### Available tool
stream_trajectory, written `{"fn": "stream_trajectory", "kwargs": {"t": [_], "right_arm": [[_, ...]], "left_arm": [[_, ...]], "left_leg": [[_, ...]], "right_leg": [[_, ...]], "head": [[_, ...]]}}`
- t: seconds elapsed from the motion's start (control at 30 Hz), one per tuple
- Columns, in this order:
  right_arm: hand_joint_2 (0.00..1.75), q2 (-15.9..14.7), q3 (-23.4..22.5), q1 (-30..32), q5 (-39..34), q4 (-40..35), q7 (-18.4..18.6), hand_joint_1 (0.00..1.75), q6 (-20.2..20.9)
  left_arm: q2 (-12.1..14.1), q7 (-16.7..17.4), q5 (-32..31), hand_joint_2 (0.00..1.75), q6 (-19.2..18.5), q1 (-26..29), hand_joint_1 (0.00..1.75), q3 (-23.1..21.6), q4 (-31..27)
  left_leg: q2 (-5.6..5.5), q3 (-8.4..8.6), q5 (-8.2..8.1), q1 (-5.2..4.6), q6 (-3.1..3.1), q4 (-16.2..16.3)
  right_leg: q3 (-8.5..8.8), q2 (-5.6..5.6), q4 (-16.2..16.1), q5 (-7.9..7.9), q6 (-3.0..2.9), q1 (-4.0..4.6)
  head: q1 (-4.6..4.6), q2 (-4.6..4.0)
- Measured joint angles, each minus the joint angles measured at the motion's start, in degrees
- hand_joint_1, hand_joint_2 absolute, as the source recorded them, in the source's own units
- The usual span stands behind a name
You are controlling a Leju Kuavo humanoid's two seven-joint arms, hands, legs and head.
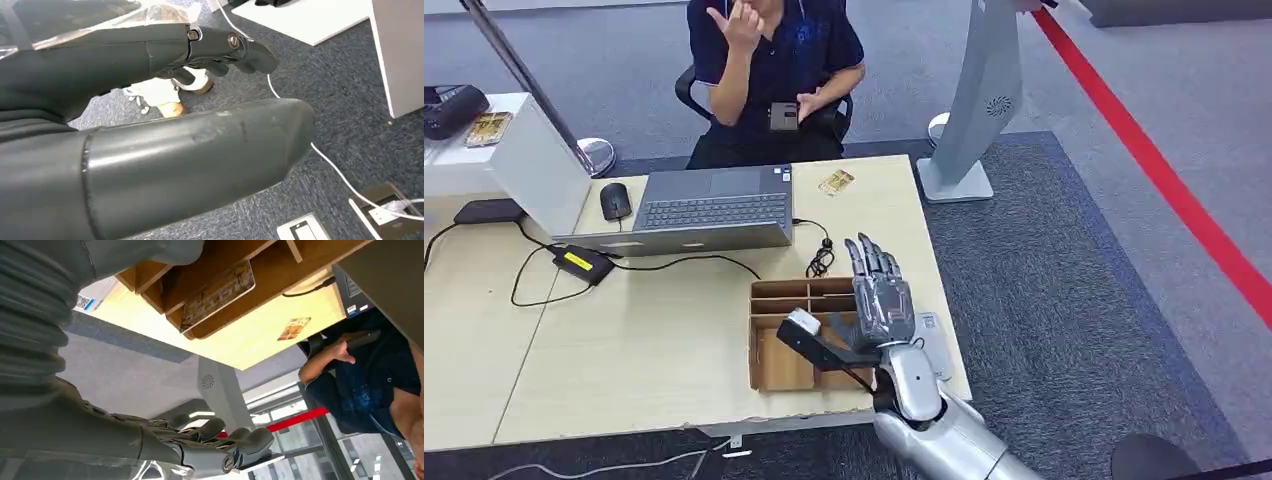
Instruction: Pass the card to the sensor for recognition and then transmit it.
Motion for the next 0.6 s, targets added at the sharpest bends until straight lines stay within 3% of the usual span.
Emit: {"fn": "stream_trajectory", "kwargs": {"t": [0.37,0.6], "right_arm": [[1.75,0.24,0.02,-0.06,0.55,1.29,0.5,0.0,-0.44],[1.75,0.31,0.02,-0.08,1.57,1.31,1.14,0.0,-2.73]], "left_arm": [[0.0,0.02,0.2,0.0,0.0,-0.02,0.0,-0.87,0.0],[0.0,0.02,0.42,0.0,0.02,-0.02,0.0,-1.2,0.0]], "left_leg": [[0.0,0.0,0.0,0.0,0.0,0.0],[0.0,0.0,0.0,0.0,0.0,0.0]], "right_leg": [[0.0,0.0,0.0,0.0,0.0,0.0],[0.0,0.0,0.0,0.0,0.0,0.0]], "head": [[0.0,0.0],[0.0,0.0]]}}
